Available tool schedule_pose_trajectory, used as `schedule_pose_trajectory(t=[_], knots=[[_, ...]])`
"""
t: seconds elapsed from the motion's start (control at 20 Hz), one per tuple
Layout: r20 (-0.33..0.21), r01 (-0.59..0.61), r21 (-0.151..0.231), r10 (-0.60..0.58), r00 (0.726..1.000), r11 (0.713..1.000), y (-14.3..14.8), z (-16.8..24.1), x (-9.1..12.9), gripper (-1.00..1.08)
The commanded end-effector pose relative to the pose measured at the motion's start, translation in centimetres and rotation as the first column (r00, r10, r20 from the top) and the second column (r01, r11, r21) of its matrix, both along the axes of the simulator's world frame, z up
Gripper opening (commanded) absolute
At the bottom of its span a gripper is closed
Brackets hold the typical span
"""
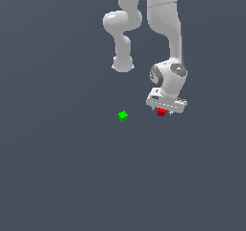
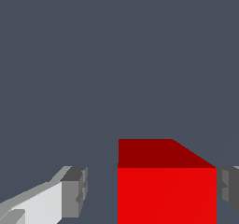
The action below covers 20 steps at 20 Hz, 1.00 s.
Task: Stack the red cube on top of the green cube.
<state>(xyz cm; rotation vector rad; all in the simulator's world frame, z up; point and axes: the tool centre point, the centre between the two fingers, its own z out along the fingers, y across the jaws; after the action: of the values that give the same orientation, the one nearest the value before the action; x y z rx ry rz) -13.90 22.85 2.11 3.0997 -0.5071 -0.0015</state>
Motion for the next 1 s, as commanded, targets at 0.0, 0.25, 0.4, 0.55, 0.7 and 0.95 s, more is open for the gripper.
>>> schedule_pose_trajectory(t=[0.0,0.25,0.4,0.55,0.7,0.95], knots=[[0.001,0.000,0.000,0.000,1.000,1.000,0.0,-0.1,0.1,-1.00],[0.001,0.000,0.000,0.000,1.000,1.000,0.0,-0.1,0.1,-1.00],[0.001,0.000,0.000,0.000,1.000,1.000,0.0,-0.1,0.1,-1.00],[0.001,0.000,0.001,0.000,1.000,1.000,0.0,-0.1,0.0,-1.00],[0.001,0.000,0.001,0.000,1.000,1.000,0.0,0.3,0.0,-1.00],[0.001,0.000,0.001,0.000,1.000,1.000,0.0,1.9,0.0,-1.00]])
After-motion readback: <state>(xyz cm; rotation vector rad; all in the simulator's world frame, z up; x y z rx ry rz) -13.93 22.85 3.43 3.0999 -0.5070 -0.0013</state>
